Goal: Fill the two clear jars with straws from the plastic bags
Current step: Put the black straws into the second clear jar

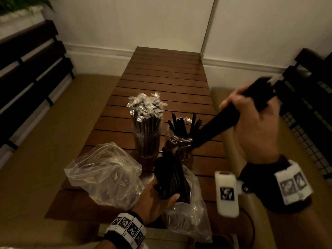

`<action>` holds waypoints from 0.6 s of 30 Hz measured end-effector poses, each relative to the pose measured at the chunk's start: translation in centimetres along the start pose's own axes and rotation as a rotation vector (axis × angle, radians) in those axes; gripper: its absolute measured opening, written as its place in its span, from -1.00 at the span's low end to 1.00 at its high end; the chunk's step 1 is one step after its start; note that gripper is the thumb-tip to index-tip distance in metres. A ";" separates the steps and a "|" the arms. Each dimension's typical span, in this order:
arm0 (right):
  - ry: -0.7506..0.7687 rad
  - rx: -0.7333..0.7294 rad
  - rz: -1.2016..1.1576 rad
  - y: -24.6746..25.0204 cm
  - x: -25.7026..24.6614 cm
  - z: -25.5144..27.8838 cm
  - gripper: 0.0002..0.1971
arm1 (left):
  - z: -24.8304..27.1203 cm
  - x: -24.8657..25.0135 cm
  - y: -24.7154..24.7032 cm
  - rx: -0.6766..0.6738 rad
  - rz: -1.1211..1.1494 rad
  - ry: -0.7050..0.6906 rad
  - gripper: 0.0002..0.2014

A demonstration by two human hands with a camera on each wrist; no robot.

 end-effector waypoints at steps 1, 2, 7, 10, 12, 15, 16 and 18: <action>0.030 0.027 -0.021 0.2 -0.4 -1.2 -0.84 | -0.1 -0.1 -0.3 -0.020 0.050 -0.013 -0.49; 0.053 0.054 -0.035 0.3 -0.5 -2.3 -0.83 | -0.2 -0.2 -0.4 -0.026 0.081 -0.024 -0.51; 0.072 0.087 0.053 -1.2 2.4 -5.6 -0.89 | -0.1 -1.4 0.2 0.003 -0.122 0.036 0.08; 0.022 0.038 0.157 -2.7 5.9 -5.5 -0.83 | -0.2 -1.4 0.2 0.016 -0.102 0.043 0.11; -0.032 0.012 0.251 -3.2 8.7 -5.4 -0.89 | 0.0 -0.7 0.5 0.034 -0.123 0.015 0.07; -0.143 -0.076 0.411 -3.9 12.8 -4.9 -0.88 | 0.1 0.5 0.2 0.017 -0.103 -0.002 -0.36; -0.182 -0.123 0.452 -4.2 13.8 -4.6 -0.89 | 0.0 0.6 0.2 0.011 -0.095 -0.013 -0.50; -0.254 -0.197 0.515 -4.7 15.2 -3.8 -0.92 | -0.3 0.3 0.3 0.029 -0.094 -0.034 -0.53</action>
Point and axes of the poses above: each hand's wrist, its own z-axis away from the middle knuckle, its own y-axis out of the back of the hand, x = y × z, the point moved 9 cm from there along -z, towards the middle knuckle, and after that the axes turned 2 degrees about -y, right-handed, at the moved point
